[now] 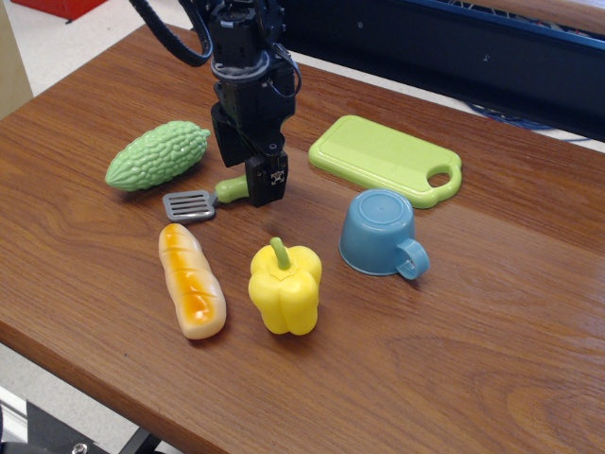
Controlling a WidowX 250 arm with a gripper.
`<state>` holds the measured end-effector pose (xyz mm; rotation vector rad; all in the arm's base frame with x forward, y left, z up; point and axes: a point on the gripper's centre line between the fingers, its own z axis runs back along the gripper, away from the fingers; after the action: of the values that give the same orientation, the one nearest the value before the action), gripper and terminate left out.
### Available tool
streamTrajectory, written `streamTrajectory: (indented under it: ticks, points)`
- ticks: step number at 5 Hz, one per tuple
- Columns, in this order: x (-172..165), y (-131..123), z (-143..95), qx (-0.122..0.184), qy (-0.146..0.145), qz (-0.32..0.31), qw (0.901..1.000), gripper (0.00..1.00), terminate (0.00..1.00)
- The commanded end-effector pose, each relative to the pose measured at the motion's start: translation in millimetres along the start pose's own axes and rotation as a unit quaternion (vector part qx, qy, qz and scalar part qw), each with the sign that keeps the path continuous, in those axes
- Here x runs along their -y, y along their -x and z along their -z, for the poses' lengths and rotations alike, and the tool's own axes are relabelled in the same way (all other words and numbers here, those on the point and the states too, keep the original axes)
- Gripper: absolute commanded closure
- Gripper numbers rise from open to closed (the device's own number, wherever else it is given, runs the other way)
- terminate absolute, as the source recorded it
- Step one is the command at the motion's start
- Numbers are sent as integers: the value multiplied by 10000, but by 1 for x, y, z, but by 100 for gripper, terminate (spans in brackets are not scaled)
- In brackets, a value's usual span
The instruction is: Put spatula on cutting board
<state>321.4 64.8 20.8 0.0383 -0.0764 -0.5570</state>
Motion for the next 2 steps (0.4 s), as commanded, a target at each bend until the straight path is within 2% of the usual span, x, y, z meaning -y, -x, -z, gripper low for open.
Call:
streamTrajectory:
  ticks: [1, 2]
  points:
    - [-4, 4, 0, 86, -64, -108, 9999, 100, 0]
    - [-4, 5, -2, 141, -201, -6, 9997, 100, 0]
